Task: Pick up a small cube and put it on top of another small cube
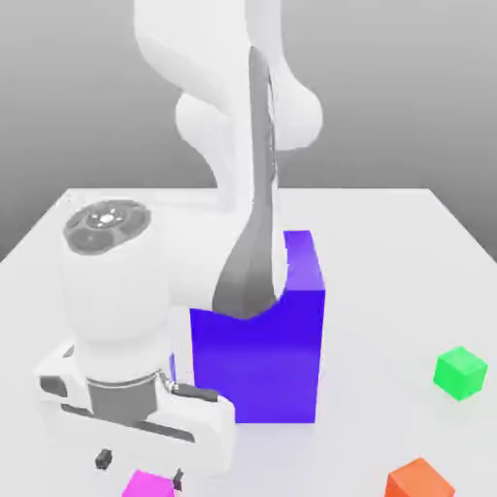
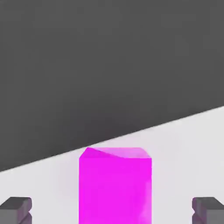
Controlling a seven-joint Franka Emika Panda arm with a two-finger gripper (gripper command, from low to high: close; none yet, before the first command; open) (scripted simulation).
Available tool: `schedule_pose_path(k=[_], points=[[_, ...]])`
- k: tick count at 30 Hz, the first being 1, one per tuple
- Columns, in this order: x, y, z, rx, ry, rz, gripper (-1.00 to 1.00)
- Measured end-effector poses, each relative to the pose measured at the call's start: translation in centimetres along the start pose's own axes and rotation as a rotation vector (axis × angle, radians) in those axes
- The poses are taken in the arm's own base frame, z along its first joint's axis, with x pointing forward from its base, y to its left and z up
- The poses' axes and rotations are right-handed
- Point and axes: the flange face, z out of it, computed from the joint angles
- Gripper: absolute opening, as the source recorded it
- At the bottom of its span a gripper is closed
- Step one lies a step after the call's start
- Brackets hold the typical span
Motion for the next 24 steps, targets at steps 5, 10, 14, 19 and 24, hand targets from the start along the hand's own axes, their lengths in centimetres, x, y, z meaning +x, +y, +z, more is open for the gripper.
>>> schedule_pose_path(k=[5, 10, 14, 19, 24], points=[[0.0, 0.1, 1.0, 0.000, 0.000, 0.000, -1.00], [0.0, 0.0, -1.1, -0.001, -0.001, 0.000, -1.00], [-3.8, -2.0, -5.1, 0.006, -0.012, -0.055, -1.00], [-16.0, -6.0, -6.8, 0.016, -0.036, -0.231, -1.00], [-30.1, -6.5, -8.5, 0.014, -0.039, -0.442, -1.00]])
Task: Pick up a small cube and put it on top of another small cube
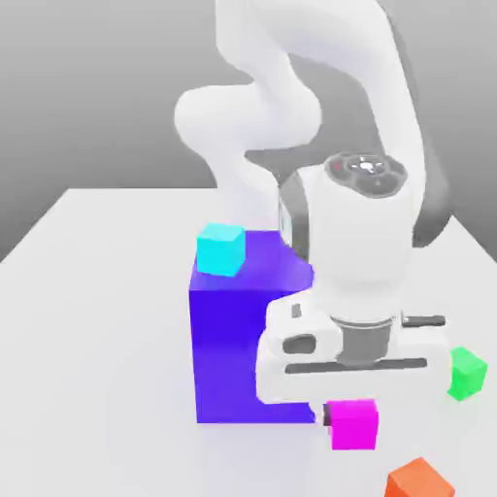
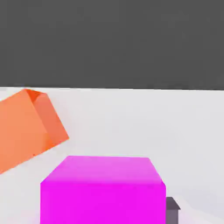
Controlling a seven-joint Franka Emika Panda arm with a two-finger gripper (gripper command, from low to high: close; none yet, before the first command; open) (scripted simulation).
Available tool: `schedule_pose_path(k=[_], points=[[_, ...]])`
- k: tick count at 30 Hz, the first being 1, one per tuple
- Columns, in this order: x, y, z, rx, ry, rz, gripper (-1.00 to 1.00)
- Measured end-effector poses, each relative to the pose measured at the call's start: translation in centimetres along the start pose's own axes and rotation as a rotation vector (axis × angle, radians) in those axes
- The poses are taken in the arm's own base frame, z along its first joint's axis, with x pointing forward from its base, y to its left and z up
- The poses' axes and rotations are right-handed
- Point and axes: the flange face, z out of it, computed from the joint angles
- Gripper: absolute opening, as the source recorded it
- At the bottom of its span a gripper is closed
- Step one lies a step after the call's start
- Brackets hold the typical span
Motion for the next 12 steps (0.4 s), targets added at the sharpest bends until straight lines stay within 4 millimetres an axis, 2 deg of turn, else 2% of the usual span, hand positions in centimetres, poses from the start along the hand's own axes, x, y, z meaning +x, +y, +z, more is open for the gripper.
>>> schedule_pose_path(k=[2, 4, 5, 6, 9, 10, 12], points=[[-6.6, -1.8, -0.4, -0.007, 0.006, -0.108, -1.00], [-15.6, -3.4, -0.3, -0.019, 0.019, -0.269, -1.00], [-17.5, -3.4, 0.5, -0.023, 0.025, -0.296, -1.00], [-18.0, -3.4, 1.4, -0.024, 0.029, -0.302, -1.00], [-18.4, -3.2, 4.8, -0.026, 0.031, -0.306, -1.00], [-18.5, -3.1, 5.4, -0.025, 0.030, -0.308, 1.00], [-18.5, -3.1, 5.4, -0.025, 0.030, -0.308, 1.00]])
